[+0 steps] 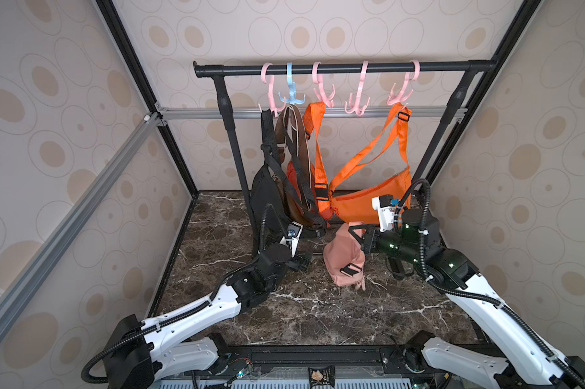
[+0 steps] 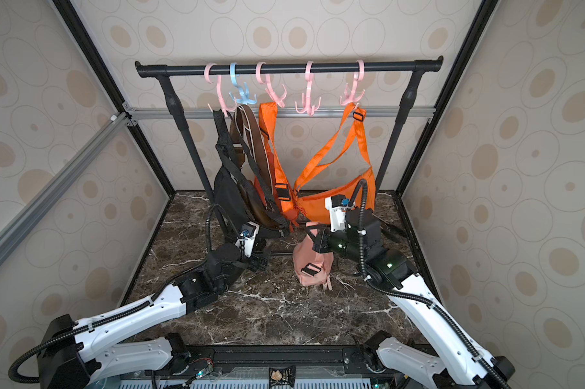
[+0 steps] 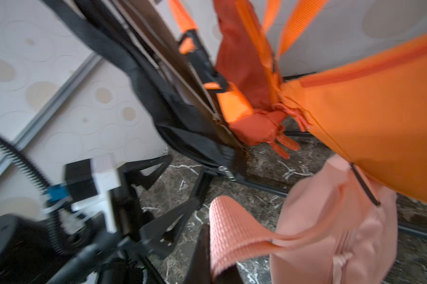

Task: Hang the bag on a hook
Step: Pick up the bag from the center of the board.

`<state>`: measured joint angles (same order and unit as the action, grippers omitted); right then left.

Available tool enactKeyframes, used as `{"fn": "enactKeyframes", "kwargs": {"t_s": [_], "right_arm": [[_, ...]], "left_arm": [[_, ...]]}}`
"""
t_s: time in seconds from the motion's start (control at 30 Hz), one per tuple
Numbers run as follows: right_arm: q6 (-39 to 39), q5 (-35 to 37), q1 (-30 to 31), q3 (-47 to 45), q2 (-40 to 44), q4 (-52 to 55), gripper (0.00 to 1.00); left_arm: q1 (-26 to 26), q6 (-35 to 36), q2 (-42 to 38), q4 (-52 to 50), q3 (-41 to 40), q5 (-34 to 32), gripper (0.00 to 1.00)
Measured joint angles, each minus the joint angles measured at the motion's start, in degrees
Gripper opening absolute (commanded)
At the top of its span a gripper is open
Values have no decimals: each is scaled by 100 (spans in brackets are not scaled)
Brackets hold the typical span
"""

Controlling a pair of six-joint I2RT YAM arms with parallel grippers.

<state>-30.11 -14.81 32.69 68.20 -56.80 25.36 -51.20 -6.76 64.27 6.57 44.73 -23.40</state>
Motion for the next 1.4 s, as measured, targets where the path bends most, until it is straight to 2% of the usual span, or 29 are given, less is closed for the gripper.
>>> {"fn": "enactKeyframes", "kwargs": {"t_s": [0.2,0.37,0.6,0.87,0.97,1.27,1.4], "right_arm": [[229,-1292,26,726,81,127,0],[363,-2592,26,1495,-293,162,0],[13,-3978,26,1971,-756,-188,0],[109,-4194,26,2822,-820,31,0],[101,-4264,26,2855,-833,-2,0],[-37,-4640,26,2855,-935,-144,0],[-125,-4841,26,2855,-918,-264,0]], "left_arm": [[0,245,-407,136,-13,177,100],[0,772,-1036,793,-59,424,100],[2,1432,-1222,1427,11,1272,100],[2,1871,-1445,1532,15,2968,100],[-4,2135,-1300,1414,142,3333,100],[-28,3147,-114,1329,474,2900,99],[-28,3274,400,1572,525,2752,92]]}}
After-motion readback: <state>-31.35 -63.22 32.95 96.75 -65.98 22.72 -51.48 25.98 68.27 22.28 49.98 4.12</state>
